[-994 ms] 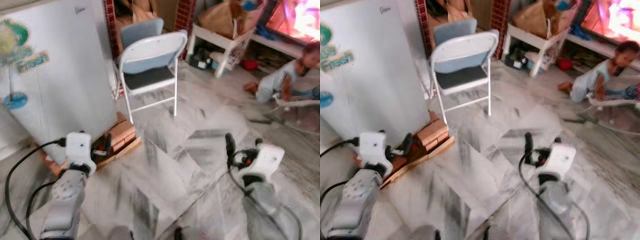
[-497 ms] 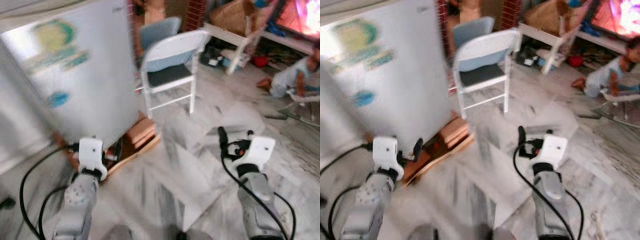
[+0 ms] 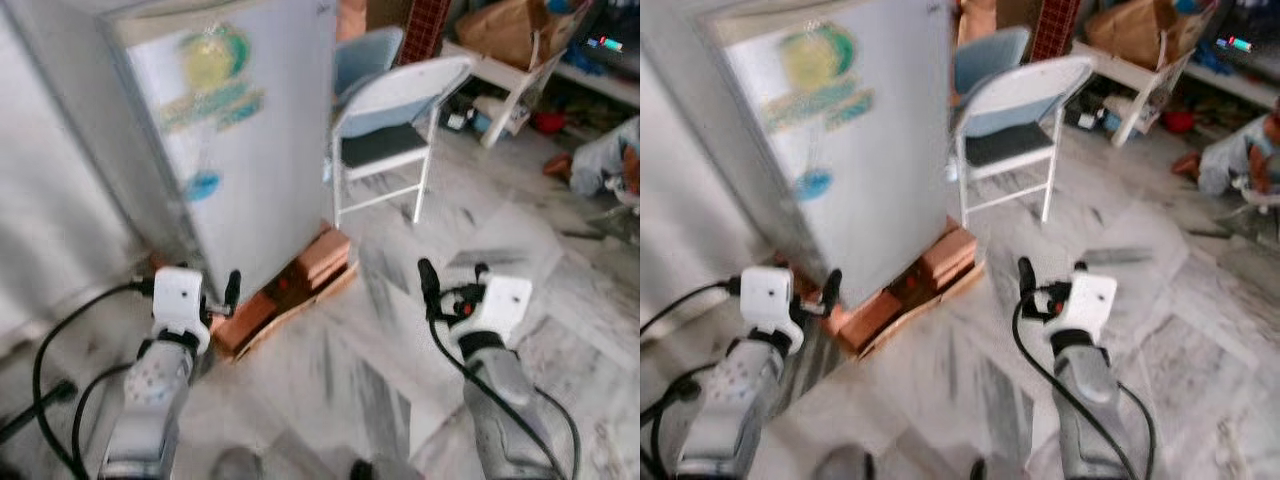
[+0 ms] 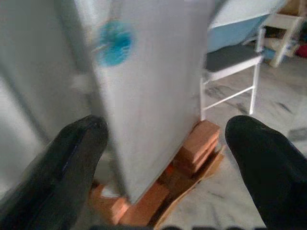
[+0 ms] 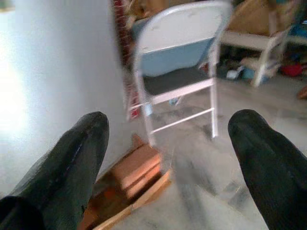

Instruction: Restocking fridge

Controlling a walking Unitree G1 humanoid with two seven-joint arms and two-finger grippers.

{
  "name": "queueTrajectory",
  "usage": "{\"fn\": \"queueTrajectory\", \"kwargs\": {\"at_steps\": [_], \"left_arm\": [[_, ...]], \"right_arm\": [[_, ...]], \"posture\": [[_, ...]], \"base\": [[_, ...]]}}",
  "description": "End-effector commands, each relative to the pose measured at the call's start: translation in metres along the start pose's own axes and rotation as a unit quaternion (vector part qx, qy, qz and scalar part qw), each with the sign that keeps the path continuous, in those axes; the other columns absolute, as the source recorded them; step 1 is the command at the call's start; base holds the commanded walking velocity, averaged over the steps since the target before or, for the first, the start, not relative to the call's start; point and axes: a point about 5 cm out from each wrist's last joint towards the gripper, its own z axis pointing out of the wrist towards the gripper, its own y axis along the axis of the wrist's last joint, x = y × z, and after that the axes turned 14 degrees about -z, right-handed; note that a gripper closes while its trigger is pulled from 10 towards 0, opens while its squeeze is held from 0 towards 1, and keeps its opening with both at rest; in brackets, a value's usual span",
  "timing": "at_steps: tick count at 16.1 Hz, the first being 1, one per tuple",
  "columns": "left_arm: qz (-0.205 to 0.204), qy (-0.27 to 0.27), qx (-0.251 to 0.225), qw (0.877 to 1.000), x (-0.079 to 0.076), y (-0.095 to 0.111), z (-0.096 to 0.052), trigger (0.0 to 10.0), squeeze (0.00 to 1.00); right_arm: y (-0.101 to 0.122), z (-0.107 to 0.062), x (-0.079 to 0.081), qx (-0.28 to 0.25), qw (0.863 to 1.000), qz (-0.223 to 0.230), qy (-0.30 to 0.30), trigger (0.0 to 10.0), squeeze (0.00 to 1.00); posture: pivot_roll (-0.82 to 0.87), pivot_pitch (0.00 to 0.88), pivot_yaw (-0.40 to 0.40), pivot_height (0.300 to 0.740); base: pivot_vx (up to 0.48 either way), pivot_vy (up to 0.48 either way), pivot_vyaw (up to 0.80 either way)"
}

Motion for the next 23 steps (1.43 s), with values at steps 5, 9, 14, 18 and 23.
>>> {"fn": "queueTrajectory", "kwargs": {"at_steps": [5,9,14,18,23], "left_arm": [[-0.006,0.009,0.008,1.0,-0.001,-0.007,-0.002,10.0,0.0],[-0.009,0.003,-0.001,1.0,-0.006,-0.004,0.006,10.0,0.0],[0.001,0.004,0.002,1.0,0.0,-0.004,0.004,10.0,0.0],[0.005,-0.002,0.005,1.0,0.001,-0.003,0.001,10.0,0.0],[0.027,0.016,0.021,0.999,0.015,-0.005,-0.009,10.0,0.0]], "right_arm": [[0.004,0.0,-0.007,-0.006,1.0,-0.006,-0.004,10.0,0.0],[0.01,0.004,-0.008,-0.019,1.0,-0.02,0.002,10.0,0.0],[0.011,0.001,-0.008,-0.024,1.0,-0.013,0.0,10.0,0.0],[0.005,0.003,-0.01,0.002,1.0,0.008,-0.022,10.0,0.0],[0.002,0.002,-0.015,0.022,0.998,-0.041,-0.044,10.0,0.0]], "posture": [[0.09,0.092,-0.074,0.74],[0.09,0.087,-0.077,0.74],[0.09,0.093,-0.069,0.74],[0.1,0.093,-0.069,0.74],[0.1,0.107,-0.057,0.74]], "base": [[0.0,0.097,0.0],[0.0,0.427,-0.8],[0.0,0.48,-0.16],[0.0,0.48,0.0],[0.0,0.19,0.0]]}}
